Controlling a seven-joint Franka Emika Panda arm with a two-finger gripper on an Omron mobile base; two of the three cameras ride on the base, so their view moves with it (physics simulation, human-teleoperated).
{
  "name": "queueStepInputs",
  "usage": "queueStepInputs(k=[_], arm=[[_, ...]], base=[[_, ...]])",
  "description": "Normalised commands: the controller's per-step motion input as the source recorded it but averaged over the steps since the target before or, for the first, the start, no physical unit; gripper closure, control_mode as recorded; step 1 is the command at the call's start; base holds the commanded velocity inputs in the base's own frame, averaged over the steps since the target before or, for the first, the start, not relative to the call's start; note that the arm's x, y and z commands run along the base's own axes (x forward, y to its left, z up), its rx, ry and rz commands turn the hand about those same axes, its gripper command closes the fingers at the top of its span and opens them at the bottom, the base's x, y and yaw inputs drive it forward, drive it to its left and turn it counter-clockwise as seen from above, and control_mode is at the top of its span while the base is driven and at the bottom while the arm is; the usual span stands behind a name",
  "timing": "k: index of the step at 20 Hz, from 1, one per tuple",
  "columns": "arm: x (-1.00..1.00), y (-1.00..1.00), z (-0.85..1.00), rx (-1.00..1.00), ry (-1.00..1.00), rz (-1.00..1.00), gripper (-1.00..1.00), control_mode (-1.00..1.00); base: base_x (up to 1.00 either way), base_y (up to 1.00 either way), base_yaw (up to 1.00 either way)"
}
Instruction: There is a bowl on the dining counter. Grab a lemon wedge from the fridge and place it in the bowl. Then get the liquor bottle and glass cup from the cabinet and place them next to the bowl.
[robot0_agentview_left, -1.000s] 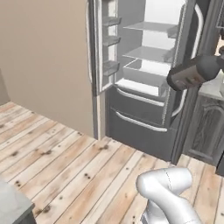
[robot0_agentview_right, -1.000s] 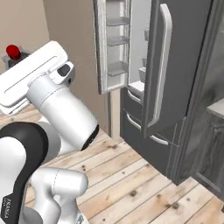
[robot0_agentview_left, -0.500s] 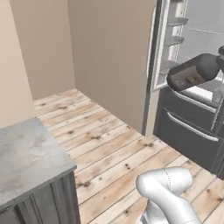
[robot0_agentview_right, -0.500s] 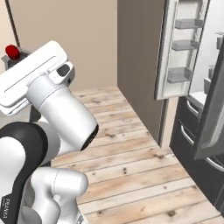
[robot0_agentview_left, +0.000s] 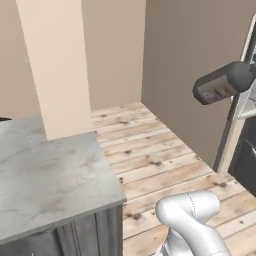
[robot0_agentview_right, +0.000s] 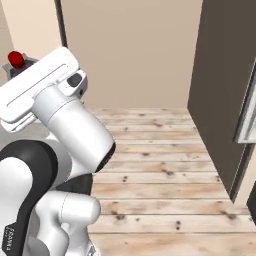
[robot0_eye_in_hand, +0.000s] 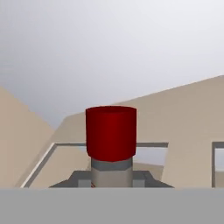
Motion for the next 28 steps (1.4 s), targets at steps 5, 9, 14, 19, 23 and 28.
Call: queueStepInputs(k=[5, 9, 14, 19, 23, 28], arm=[[0.00, 0.00, 0.00, 0.00, 0.00, 0.00, 1.00, 1.00], [0.00, 0.00, 0.00, 0.00, 0.00, 0.00, 1.00, 1.00], [0.00, 0.00, 0.00, 0.00, 0.00, 0.00, 1.00, 1.00], [0.00, 0.00, 0.00, 0.00, 0.00, 0.00, 1.00, 1.00], [0.00, 0.00, 0.00, 0.00, 0.00, 0.00, 1.00, 1.00], [0.00, 0.00, 0.00, 0.00, 0.00, 0.00, 1.00, 1.00]], base=[[0.81, -0.18, 0.41], [0.47, -0.56, 0.34], [0.55, -0.66, 0.25], [0.59, -0.70, 0.18], [0.52, -0.79, 0.14], [0.35, -0.84, 0.07]])
